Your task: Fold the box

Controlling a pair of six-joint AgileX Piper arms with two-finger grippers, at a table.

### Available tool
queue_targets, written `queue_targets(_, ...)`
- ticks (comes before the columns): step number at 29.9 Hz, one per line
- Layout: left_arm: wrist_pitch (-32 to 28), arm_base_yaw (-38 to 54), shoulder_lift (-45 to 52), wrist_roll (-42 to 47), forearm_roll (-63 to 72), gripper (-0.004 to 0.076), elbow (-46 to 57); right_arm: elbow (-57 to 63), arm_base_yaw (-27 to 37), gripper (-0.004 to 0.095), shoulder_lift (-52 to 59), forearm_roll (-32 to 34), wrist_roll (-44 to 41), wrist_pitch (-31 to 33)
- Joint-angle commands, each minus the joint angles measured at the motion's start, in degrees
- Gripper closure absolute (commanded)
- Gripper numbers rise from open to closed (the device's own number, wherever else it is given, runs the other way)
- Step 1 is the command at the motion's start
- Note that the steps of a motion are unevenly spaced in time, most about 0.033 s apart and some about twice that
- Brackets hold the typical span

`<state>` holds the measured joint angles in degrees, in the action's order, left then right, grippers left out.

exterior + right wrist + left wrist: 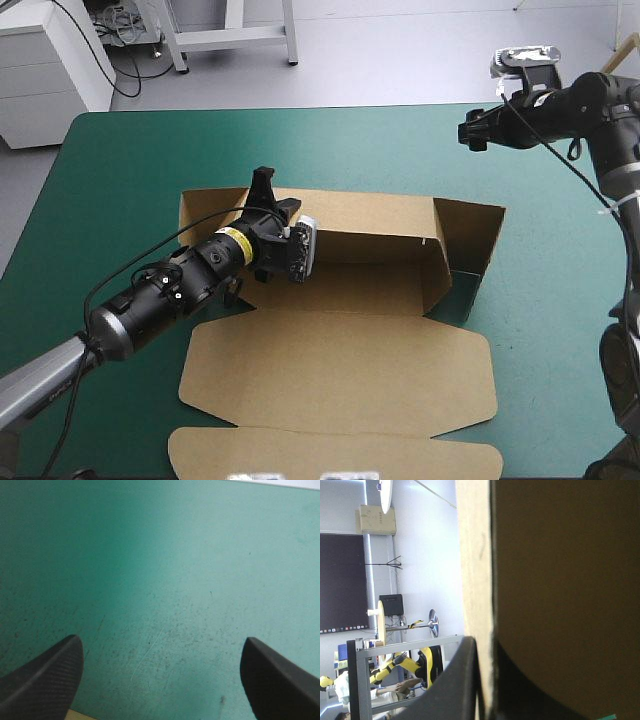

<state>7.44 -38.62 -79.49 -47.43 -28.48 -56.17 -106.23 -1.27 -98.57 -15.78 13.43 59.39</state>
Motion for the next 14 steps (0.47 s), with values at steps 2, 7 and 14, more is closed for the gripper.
queue_targets(2,1.6,-0.8,-0.2,1.1,2.0,0.0734,0.1,-2.0,0.2,0.0125,-0.3,-1.4,0.0,-1.7)
queue_targets(7,1.6,-0.8,-0.2,1.2,2.0,0.0734,0.1,-1.9,0.2,0.0125,-2.4,-1.4,0.0,2.4)
queue_targets(14,2.0,-0.8,-0.2,1.6,2.2,0.0734,0.1,-1.4,0.2,0.0126,-2.2,-1.4,-1.0,9.6)
